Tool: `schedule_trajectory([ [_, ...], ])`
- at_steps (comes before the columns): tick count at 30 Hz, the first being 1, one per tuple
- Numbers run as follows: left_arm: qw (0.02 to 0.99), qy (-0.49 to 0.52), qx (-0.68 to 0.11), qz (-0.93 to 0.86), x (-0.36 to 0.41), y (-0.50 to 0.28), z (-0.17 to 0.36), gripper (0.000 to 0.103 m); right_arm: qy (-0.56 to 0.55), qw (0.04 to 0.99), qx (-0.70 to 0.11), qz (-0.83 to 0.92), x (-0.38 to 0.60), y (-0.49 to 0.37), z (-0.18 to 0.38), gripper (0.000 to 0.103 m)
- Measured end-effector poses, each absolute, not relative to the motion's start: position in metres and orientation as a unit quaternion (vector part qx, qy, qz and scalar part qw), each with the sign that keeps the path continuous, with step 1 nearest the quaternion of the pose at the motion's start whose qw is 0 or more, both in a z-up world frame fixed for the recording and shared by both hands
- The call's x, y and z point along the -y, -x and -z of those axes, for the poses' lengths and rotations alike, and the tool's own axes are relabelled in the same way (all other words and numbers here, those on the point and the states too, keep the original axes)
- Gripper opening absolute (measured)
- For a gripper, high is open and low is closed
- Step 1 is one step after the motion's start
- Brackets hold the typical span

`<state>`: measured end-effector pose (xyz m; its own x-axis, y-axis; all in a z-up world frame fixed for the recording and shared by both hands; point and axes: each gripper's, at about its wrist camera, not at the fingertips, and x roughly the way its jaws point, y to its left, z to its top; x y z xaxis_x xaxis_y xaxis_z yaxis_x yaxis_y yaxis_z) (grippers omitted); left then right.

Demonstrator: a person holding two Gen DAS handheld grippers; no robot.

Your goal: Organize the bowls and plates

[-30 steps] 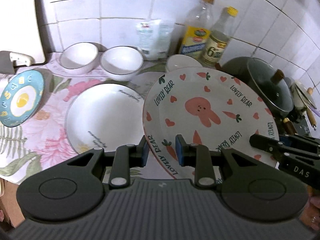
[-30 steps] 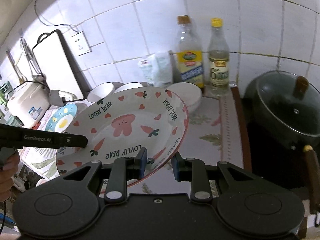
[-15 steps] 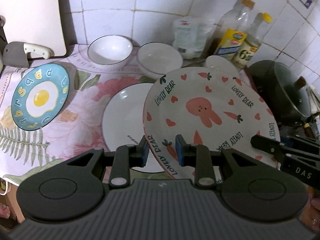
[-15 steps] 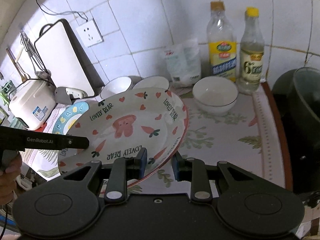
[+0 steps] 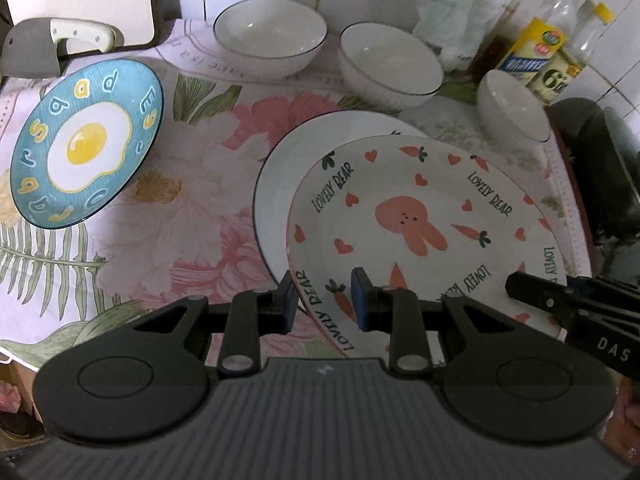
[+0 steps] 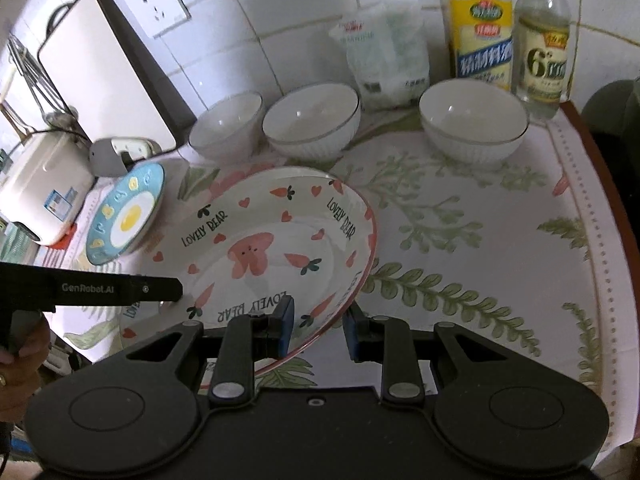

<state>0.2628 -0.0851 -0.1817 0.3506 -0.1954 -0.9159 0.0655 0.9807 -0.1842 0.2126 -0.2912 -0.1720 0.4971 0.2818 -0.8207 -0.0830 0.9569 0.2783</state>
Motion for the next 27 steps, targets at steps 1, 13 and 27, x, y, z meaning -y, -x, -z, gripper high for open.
schedule_trajectory([
  [1,0.818,0.056,-0.567,0.08,0.084,-0.265,0.185,0.026,-0.103,0.857,-0.493,-0.105,0.291,-0.214,0.175,0.031],
  [13,0.804,0.06,-0.588,0.071,0.078,-0.284,0.206,0.026,-0.093,0.849,-0.512,-0.092,0.28,-0.239,0.197,0.031],
  [27,0.769,0.064,-0.633,0.067,0.083,-0.307,0.216,0.026,-0.056,0.848,-0.524,-0.049,0.271,-0.26,0.211,0.043],
])
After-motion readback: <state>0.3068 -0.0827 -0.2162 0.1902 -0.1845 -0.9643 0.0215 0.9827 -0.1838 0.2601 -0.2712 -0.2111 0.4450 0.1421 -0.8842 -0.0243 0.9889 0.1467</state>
